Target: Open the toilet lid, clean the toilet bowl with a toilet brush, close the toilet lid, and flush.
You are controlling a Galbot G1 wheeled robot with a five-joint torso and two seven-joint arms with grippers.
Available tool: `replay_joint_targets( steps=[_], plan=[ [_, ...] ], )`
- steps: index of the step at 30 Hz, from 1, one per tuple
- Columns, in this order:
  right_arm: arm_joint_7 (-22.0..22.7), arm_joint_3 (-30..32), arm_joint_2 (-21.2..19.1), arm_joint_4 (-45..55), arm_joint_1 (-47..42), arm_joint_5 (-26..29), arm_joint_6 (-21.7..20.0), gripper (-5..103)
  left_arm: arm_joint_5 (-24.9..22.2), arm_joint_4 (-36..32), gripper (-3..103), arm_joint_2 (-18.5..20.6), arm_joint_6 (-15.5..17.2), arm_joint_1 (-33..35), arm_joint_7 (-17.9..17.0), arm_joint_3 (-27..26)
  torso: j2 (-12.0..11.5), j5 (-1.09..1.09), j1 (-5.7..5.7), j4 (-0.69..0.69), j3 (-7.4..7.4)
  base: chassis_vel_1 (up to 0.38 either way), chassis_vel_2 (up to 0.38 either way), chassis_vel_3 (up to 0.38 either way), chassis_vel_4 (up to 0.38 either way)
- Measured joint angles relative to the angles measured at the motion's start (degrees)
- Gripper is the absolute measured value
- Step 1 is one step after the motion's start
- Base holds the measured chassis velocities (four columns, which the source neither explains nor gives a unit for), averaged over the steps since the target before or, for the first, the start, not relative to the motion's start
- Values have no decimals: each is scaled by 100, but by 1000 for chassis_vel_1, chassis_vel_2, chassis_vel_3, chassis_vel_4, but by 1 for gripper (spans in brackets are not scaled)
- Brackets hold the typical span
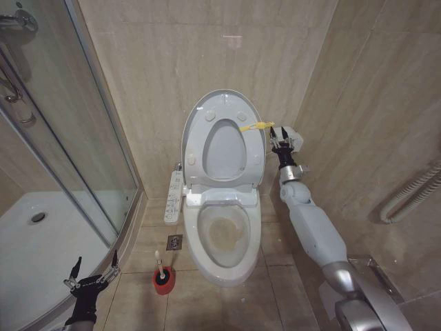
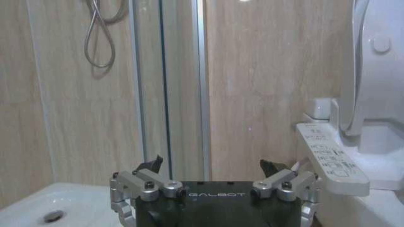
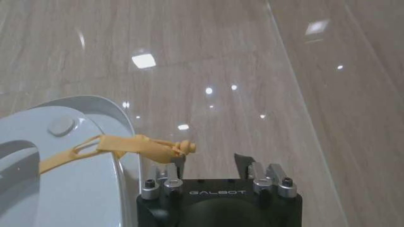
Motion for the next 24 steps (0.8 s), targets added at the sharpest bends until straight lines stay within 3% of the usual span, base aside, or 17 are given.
replay_joint_targets(
  steps=[4, 5, 10, 11, 24],
  plan=[
    [108, 3, -183, 507, -382, 81, -48, 47, -6, -1, 100, 34, 0, 0, 0, 13, 0, 0, 0, 0, 0, 0, 0, 0, 0],
    [142, 13, -271, 696, -530, 113, -69, 74, -8, 0, 100, 46, -6, 2, -1, 20, 0, 0, 0, 1, 0, 0, 0, 0, 0],
    [326, 131, -415, 1193, -913, 169, -102, 74, -9, -38, 100, 59, -13, 14, -1, 64, 0, -1, 0, 5, 0, 0, 0, 0, 0],
    [360, 155, -445, 1322, -1016, 181, -119, 98, -10, -45, 100, 66, -14, 14, -1, 70, 0, -1, 0, 2, 0, 0, 0, 0, 0],
    [550, 673, -715, 3247, -2989, 256, -102, 100, -131, -116, 100, 201, -30, -1, -9, 127, 0, -1, 0, 3, -1, 0, 0, 0, 0]
  ],
)
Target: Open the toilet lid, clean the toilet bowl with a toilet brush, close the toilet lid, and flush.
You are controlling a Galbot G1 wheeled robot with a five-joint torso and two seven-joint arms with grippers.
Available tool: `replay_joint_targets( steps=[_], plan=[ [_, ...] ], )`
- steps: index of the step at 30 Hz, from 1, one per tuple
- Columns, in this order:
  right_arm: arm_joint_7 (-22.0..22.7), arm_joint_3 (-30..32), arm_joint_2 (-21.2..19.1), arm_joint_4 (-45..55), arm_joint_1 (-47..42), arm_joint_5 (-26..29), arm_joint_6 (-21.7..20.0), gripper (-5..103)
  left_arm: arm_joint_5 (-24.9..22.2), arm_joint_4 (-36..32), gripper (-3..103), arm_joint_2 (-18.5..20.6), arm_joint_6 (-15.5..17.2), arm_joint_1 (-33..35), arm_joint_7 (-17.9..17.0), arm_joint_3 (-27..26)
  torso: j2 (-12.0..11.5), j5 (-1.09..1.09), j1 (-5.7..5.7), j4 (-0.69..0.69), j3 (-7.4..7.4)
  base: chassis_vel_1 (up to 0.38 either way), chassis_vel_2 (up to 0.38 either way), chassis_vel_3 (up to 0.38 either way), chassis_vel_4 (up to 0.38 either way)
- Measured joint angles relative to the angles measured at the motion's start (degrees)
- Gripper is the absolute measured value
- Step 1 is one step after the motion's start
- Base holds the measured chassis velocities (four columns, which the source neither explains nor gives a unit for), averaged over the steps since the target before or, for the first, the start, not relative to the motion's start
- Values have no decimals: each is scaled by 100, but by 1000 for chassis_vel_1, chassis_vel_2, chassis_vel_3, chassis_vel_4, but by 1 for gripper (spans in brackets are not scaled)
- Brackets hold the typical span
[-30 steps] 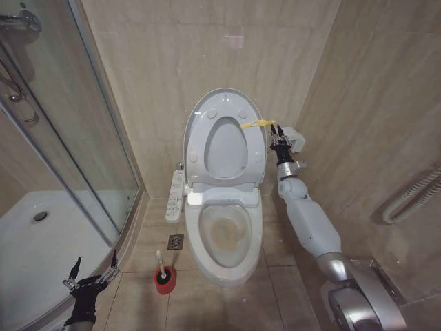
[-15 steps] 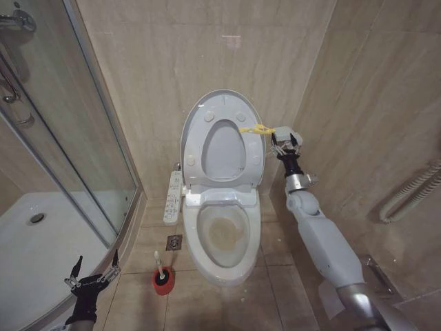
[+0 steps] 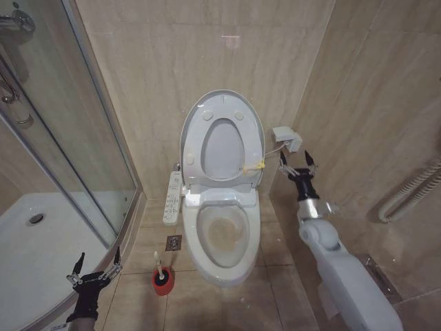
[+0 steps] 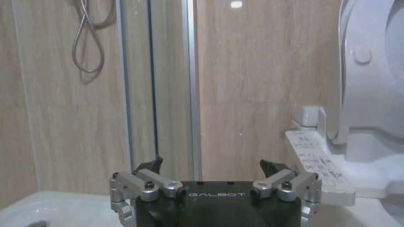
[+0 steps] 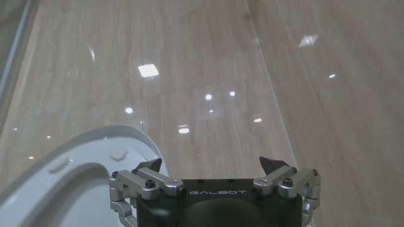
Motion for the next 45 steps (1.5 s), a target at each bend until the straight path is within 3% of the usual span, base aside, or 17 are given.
replay_joint_targets(
  steps=[6, 13, 18, 28, 32, 36, 39, 43, 45],
  plan=[
    [38, 187, 99, 1216, -1167, -63, 66, 100, -108, -57, 100, 82, -33, -67, -5, 17, 1, -2, -1, 0, -1, 0, 0, 0, 0],
    [74, 206, 221, 1888, -2064, -369, 111, 100, -241, -147, 100, 141, -65, -100, -6, -21, 1, -2, -1, 1, -1, 0, 0, 0, 0],
    [78, 247, 270, 2023, -2504, -568, 195, 100, -304, -150, 100, 266, -62, -158, -6, -27, 1, -2, 0, 1, -1, 0, 0, 0, 0],
    [191, 300, 761, 2089, -3536, -1174, 522, 100, -419, -90, 100, 456, -78, -255, -7, 2, 1, -2, -1, 2, 0, 0, 0, 0, 0],
    [515, 278, 922, 2177, -3857, -1178, 403, 100, -418, -108, 100, 507, -91, -265, -3, 10, 1, -1, -1, 0, 0, 0, 0, 0, 0],
    [855, 194, 1007, 2483, -4081, -846, 57, 100, -413, -103, 100, 563, -117, -264, 18, 34, 0, -2, -1, 1, 0, 0, 0, 0, 0],
    [660, 239, 956, 2603, -4183, -800, 38, 100, -390, 61, 100, 638, -151, -319, 65, 67, 0, -2, -1, 2, 0, 0, 0, 0, 0],
    [-324, 395, 764, 2692, -4380, -809, 144, 100, -374, 574, 100, 841, -255, -566, 292, 156, 0, -2, 0, 2, 1, 0, 0, 0, 0],
    [-544, 411, 740, 2708, -4408, -782, 109, 100, -382, 712, 100, 880, -298, -651, 370, 186, 0, -2, 0, 2, 0, 0, 0, 0, 0]
  ],
)
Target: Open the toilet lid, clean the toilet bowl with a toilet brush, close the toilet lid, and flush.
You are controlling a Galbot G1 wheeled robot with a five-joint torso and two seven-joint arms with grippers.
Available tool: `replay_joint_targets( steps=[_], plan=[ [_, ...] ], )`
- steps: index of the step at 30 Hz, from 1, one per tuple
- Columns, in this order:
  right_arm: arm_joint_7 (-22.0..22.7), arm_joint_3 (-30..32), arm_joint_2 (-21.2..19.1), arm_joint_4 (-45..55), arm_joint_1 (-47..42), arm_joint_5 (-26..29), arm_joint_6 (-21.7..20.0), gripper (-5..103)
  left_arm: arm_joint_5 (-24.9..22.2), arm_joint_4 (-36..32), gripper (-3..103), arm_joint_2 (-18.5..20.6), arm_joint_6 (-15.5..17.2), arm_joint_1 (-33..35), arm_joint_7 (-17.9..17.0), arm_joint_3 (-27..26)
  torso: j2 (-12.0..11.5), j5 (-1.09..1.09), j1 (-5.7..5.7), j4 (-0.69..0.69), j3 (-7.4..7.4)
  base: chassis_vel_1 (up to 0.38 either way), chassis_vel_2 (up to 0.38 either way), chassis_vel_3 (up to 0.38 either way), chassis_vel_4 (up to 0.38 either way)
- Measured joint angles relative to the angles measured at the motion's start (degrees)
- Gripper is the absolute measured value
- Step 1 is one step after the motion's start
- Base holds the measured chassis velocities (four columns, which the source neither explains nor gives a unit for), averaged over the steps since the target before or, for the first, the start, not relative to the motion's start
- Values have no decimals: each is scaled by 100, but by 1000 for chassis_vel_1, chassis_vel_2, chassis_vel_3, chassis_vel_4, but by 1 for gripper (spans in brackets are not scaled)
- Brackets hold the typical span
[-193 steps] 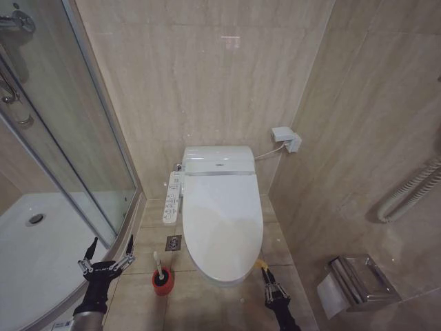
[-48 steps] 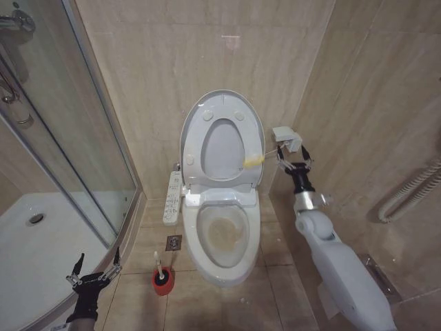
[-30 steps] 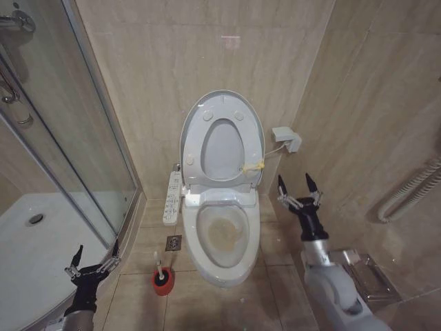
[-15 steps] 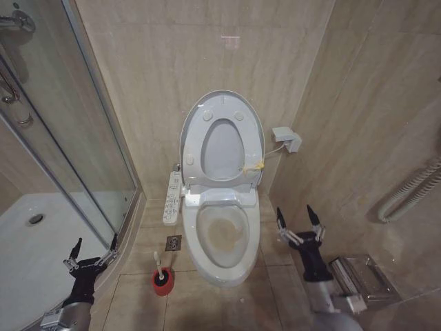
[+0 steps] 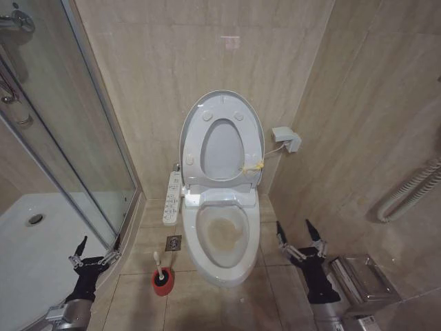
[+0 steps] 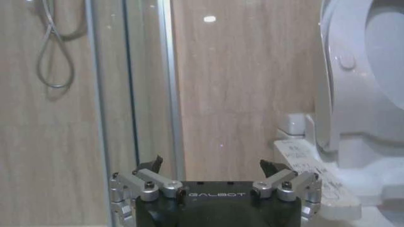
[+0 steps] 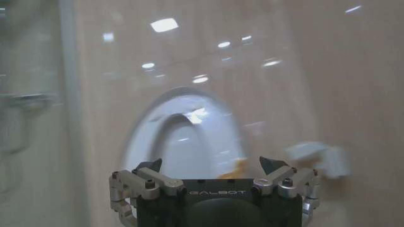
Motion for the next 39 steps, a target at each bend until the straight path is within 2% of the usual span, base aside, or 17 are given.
replay_joint_targets(
  steps=[2, 4, 5, 6, 7, 8, 9, 11, 13, 16, 19, 26, 30, 33, 34, 37, 39],
  plan=[
    [-866, 89, -25, -83, -19, 90, -33, 100, -58, 488, 100, 95, -269, -284, 409, 103, 0, 0, 0, -2, 0, 0, 0, 0, 0],
    [-1123, 120, -24, -141, -9, 133, -12, 100, -66, 627, 100, 108, -345, -360, 543, 125, 0, 0, 0, -1, 0, 0, 0, 0, 0],
    [-1861, 218, -10, -326, 42, 271, 81, 100, -81, 982, 100, 132, -572, -561, 923, 199, 0, 1, 0, 0, 0, 0, 0, 0, 0],
    [-2278, 268, 3, -445, 75, 369, 144, 100, -115, 1186, 100, 141, -674, -671, 1160, 239, 0, 1, 0, -1, 0, 0, 0, 0, 0],
    [-2278, 268, 3, -445, 75, 369, 144, 100, -115, 1186, 100, 141, -674, -671, 1160, 239, 0, 1, 0, -1, 0, 0, 0, 0, 0],
    [-2541, 297, 14, -536, 108, 433, 193, 100, -171, 1404, 100, 146, -795, -787, 1453, 281, 0, 1, 0, -1, 0, 0, 0, 0, 0],
    [-2817, 315, 44, -702, 171, 503, 266, 100, -287, 1785, 100, 148, -995, -974, 1967, 341, 0, 1, 0, -1, 0, 0, 0, 0, 0],
    [-2895, 307, 102, -876, 250, 529, 314, 100, -399, 2372, 100, 145, -1296, -1251, 2661, 442, 0, 1, 0, -1, 0, 0, 0, 0, 0],
    [-2899, 291, 130, -943, 287, 530, 334, 100, -407, 2559, 100, 138, -1389, -1345, 2849, 484, 0, 1, 0, -1, 0, 0, 0, 0, 0],
    [-2894, 205, 205, -1156, 445, 488, 375, 100, -424, 3333, 100, 49, -1711, -1794, 3667, 655, 0, 0, 0, -1, 0, 0, 0, 0, 0],
    [-2872, 174, 225, -1251, 556, 455, 378, 100, -378, 3690, 100, 0, -1776, -2047, 3875, 763, 0, 2, 0, 0, 0, 0, 0, 0, 0],
    [-2683, 143, 193, -1387, 765, 453, 385, 100, -124, 4537, 100, -267, -1766, -2717, 3859, 1096, 0, 1, 1, -2, 1, 0, 0, 0, 0],
    [-2614, 143, 128, -1462, 867, 497, 394, 100, 54, 4955, 100, -479, -1685, -2954, 3431, 1191, 0, 2, 1, -2, 0, 0, 0, 0, 0],
    [-2565, 136, 61, -1566, 956, 547, 430, 100, 317, 5141, 100, -650, -1532, -2972, 2750, 1211, -1, 2, 0, 0, 0, 0, 0, 0, 0],
    [-2565, 136, 61, -1566, 956, 547, 430, 100, 317, 5141, 100, -650, -1532, -2972, 2750, 1211, -1, 2, 0, 0, 0, 0, 0, 0, 0],
    [-2550, 91, -34, -1756, 1089, 599, 502, 100, 397, 5134, 100, -799, -1420, -2856, 2289, 1257, -1, 2, 0, 1, 0, 0, 0, 0, 0],
    [-2548, 77, -55, -1819, 1147, 614, 519, 100, 435, 5133, 100, -859, -1413, -2832, 2227, 1268, 0, 2, 0, 1, 0, 0, 0, 0, 0]
  ],
)
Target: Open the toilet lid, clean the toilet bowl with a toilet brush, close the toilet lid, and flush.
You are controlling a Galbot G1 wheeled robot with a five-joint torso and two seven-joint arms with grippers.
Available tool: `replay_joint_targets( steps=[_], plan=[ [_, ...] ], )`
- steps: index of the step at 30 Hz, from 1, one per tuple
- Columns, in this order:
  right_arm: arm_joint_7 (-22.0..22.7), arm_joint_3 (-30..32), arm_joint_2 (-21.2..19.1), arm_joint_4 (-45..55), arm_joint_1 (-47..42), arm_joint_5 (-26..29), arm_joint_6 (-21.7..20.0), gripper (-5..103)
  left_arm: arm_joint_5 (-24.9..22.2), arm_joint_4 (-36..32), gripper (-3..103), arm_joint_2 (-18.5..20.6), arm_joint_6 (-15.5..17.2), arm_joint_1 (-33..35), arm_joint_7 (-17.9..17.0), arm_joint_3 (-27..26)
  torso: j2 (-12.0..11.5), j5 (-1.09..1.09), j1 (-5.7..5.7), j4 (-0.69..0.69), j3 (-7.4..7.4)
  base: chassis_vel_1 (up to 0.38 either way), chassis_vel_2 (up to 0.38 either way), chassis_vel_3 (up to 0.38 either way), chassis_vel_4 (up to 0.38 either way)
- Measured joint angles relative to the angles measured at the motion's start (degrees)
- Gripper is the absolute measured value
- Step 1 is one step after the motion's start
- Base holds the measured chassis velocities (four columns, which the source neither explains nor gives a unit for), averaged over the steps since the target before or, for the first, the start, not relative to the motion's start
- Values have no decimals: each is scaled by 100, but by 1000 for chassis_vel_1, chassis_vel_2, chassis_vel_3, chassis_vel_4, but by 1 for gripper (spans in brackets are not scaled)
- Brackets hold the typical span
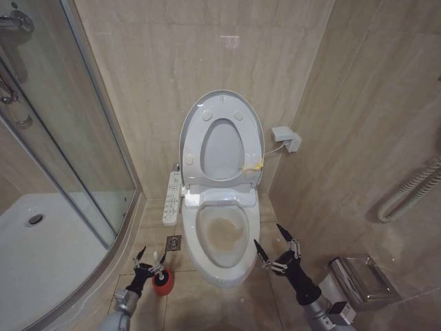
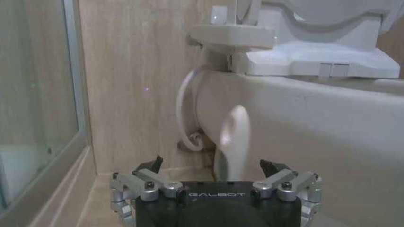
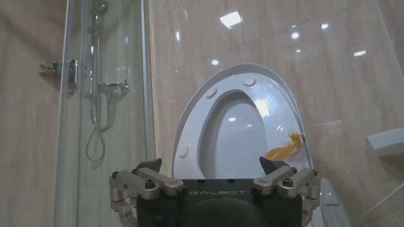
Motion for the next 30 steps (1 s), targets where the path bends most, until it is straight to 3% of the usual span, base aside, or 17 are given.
replay_joint_targets(
  steps=[17, 18, 24, 25, 30],
  plan=[
    [-13, -80, -145, -384, 303, 121, 53, 100, 220, -4, 96, -117, -73, 69, 119, -152, 0, 0, 0, -2, 0, 0, 0, 0, 0],
    [-14, -81, -148, -400, 319, 125, 53, 100, 220, -9, 70, -118, -82, 82, 137, -157, 0, 0, 0, -2, 0, 0, 0, 0, 0],
    [-24, -124, -145, -466, 387, 129, 53, 100, 229, -73, 70, -135, -112, 184, 190, -213, 0, -1, 0, -2, 0, 0, 0, 0, 0],
    [-27, -127, -144, -474, 390, 129, 54, 100, 228, -73, 43, -136, -113, 188, 200, -226, 0, -1, -1, -2, 0, 0, 0, 0, 0],
    [-42, -135, -136, -529, 412, 129, 59, 100, 179, -84, 43, -128, -139, 192, 257, -278, 0, -1, -1, -2, 0, 0, 0, 0, 0]
  ],
)
